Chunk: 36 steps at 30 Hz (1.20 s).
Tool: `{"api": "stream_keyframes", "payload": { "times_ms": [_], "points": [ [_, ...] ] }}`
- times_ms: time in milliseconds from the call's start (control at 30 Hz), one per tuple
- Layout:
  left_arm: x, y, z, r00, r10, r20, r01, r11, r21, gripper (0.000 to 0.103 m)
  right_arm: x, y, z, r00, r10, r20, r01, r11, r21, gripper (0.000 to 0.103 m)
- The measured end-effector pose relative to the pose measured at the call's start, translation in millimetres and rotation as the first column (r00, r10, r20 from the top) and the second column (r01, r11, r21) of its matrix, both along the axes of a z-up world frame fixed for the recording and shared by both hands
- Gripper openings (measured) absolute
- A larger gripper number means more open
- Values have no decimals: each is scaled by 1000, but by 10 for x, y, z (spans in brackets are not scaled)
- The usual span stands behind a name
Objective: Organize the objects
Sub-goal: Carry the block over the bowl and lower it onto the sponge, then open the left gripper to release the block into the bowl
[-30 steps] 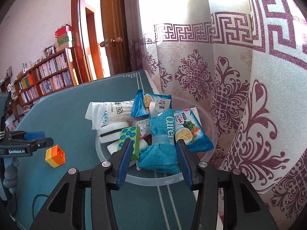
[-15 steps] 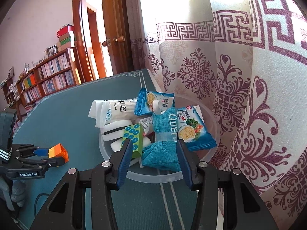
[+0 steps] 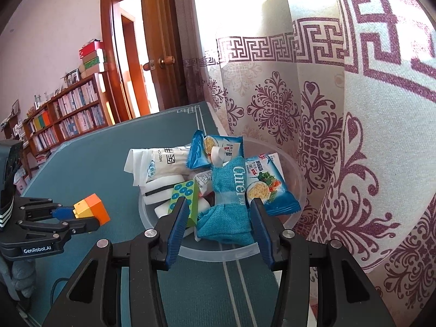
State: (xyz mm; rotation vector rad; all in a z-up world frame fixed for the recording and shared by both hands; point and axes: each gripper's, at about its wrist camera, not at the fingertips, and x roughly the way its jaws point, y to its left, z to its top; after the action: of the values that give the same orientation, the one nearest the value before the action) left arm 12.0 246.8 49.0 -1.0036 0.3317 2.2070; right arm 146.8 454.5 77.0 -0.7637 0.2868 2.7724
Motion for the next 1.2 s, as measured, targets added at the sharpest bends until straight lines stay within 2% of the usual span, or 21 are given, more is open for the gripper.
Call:
{"api": "stream_keyframes", "payload": {
  "times_ms": [200, 333, 600, 800, 933, 1033, 1100, 1167, 1200],
  "points": [
    [31, 361, 219, 996, -81, -45, 83, 996, 33, 33, 51, 90, 24, 1000, -17, -13, 16, 1000, -13, 49],
    [-2, 608, 294, 988, -123, -90, 126, 992, 28, 33, 59, 117, 14, 1000, -18, -12, 18, 1000, -21, 49],
    [-245, 937, 265, 986, -145, -80, 148, 988, 36, 33, 44, 117, -41, 1000, -8, 3, 8, 1000, -23, 49],
    [-377, 1027, 172, 991, -121, -54, 123, 992, 38, 35, 44, 117, -45, 1000, -8, 14, 8, 1000, -23, 49],
    [-372, 973, 172, 993, -106, -60, 109, 993, 49, 44, 44, 103, -40, 1000, -6, 18, 7, 1000, -19, 49],
    [-334, 896, 209, 993, -98, -64, 102, 993, 62, 46, 47, 79, -35, 1000, -2, 21, 3, 1000, -11, 49],
    [-283, 839, 253, 993, -87, -80, 92, 994, 66, 53, 56, 50, -34, 1000, 1, 23, -1, 1000, -3, 49],
    [-226, 765, 302, 992, -64, -107, 72, 995, 75, 79, 58, 28, -38, 1000, 10, 27, -10, 1000, 2, 49],
    [-198, 718, 329, 992, -45, -120, 55, 995, 81, 86, 58, 17, -42, 999, 16, 32, -16, 1000, 2, 49]
  ]
}}
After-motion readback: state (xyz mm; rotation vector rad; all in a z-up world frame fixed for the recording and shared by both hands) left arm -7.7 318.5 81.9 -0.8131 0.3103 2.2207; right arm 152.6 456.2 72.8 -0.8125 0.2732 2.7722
